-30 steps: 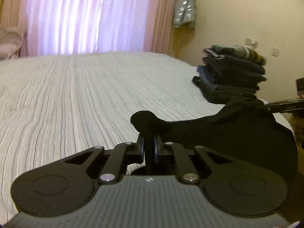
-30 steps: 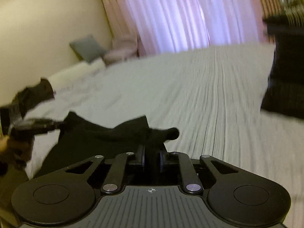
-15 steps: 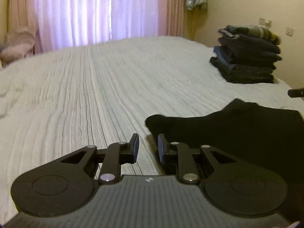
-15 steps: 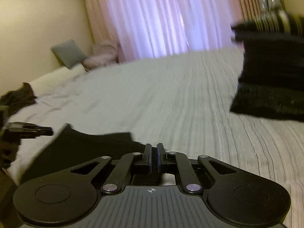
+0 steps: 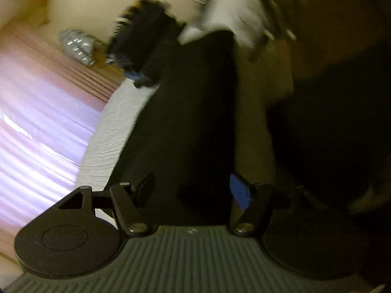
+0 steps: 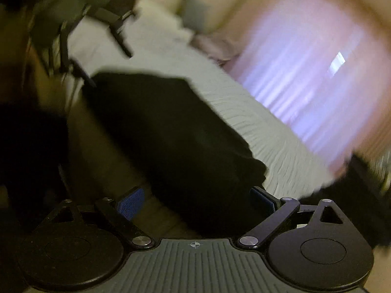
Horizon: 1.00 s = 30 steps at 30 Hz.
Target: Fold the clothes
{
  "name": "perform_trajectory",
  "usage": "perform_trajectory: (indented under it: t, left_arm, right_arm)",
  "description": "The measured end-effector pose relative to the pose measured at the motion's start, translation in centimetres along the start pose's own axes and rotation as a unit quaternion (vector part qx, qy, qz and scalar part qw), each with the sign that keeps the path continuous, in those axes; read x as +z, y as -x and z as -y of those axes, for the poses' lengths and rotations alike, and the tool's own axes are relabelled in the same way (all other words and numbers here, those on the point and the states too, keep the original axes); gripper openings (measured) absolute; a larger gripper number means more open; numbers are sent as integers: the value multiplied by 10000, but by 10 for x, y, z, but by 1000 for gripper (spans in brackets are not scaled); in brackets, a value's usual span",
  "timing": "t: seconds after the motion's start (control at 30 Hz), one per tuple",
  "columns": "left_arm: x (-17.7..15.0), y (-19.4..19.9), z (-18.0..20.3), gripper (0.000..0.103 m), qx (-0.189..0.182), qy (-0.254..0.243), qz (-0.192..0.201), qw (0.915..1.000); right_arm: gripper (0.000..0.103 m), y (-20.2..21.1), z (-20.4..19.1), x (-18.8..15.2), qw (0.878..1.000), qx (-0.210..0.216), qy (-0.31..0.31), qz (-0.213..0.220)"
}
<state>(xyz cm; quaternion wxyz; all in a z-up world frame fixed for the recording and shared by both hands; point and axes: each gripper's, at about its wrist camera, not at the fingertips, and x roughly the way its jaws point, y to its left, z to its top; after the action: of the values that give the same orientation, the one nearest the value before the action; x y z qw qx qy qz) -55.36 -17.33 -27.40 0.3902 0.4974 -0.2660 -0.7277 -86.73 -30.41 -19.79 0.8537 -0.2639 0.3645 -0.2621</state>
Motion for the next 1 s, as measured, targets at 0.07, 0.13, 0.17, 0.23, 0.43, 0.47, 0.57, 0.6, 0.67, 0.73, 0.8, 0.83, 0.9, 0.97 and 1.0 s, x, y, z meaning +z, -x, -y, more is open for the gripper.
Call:
perform_trajectory:
  t: [0.07,0.13,0.17,0.23,0.43,0.47,0.57,0.6,0.67,0.73,0.8,0.83,0.9,0.97,1.0]
  left_arm:
    - [-1,-14,14,61,201,-288,-309,9989]
    - [-2,-22,16,55,188,-163,-463,9986]
    - [-2,-24,14,52,163,-40,-496,9986]
    - [1,-24,10,48,183,145,-486,9985]
    - [-4,-22,0,43,103,749,-455,9961]
    - [-4,-22,2,43,106,762,-453,9960]
    - [-7,-19,2,43,121,839,-431,9955]
    - [-9,-19,1,43,112,900,-415,9950]
    - [-10,-21,-4,43,64,1083,-398,9933]
    - [-9,-21,-10,43,18,1230,-393,9916]
    - [-9,-21,-13,44,-12,1291,-399,9908]
    - [-8,-23,-14,44,-11,1286,-413,9908]
    - [-5,-24,-15,45,8,1252,-450,9911]
    - [-3,-24,-7,52,113,1053,-522,9930]
    - [-2,-24,0,54,221,811,-556,9949]
  right_arm:
    - [95,-17,-19,6,9975,-198,679,-19]
    - [89,-37,-33,8,9915,-320,1252,-152]
    - [75,-46,-35,7,9885,-311,1456,-250]
    - [56,-48,-22,1,9905,-139,1348,-216]
    - [56,-38,-20,-5,9916,-268,1197,-417]
    - [56,-39,-26,-4,9900,-337,1303,-431]
    - [74,-43,-48,-3,9799,-688,1805,-492]
    - [74,-42,-53,-1,9781,-784,1874,-457]
    - [74,-44,-61,3,9772,-870,1898,-379]
    - [79,-47,-66,6,9789,-850,1833,-317]
    - [80,-54,-75,9,9755,-863,2004,-268]
    - [80,-59,-76,10,9748,-839,2050,-253]
    - [80,-68,-77,15,9748,-757,2083,-242]
    - [77,-73,-64,26,9831,-533,1742,-186]
    - [62,-72,-54,34,9891,-373,1415,-157]
